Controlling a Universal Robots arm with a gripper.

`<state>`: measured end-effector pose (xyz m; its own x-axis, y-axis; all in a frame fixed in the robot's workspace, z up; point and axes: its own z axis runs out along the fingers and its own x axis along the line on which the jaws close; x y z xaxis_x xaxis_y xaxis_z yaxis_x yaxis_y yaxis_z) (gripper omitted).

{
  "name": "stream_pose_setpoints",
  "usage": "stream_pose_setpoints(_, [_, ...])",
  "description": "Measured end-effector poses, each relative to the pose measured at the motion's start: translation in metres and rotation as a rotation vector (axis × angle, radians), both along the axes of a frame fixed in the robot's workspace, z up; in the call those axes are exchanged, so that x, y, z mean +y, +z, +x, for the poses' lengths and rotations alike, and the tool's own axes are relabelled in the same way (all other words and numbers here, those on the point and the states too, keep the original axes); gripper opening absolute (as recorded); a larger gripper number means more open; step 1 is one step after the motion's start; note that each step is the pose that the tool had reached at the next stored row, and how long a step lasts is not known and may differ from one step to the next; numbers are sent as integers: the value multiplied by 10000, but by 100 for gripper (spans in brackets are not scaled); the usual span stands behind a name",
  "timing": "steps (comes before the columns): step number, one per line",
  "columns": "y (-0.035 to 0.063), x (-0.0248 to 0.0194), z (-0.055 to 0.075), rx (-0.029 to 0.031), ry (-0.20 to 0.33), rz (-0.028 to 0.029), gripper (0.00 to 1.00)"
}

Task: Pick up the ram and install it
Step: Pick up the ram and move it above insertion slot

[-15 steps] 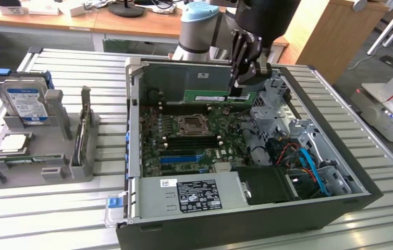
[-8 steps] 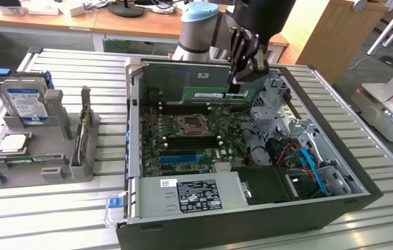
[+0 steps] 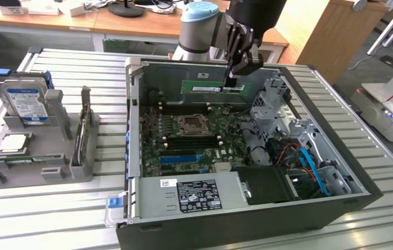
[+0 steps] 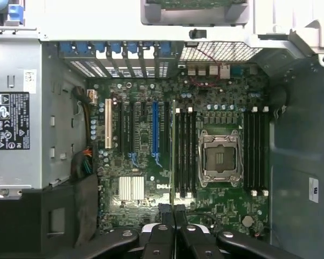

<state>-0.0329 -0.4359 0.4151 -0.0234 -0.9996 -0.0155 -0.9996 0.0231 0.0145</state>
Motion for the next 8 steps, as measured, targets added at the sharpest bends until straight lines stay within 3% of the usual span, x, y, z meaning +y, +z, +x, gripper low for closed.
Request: stream_pose_setpoints(8, [-14,166,0,0,0,0,12])
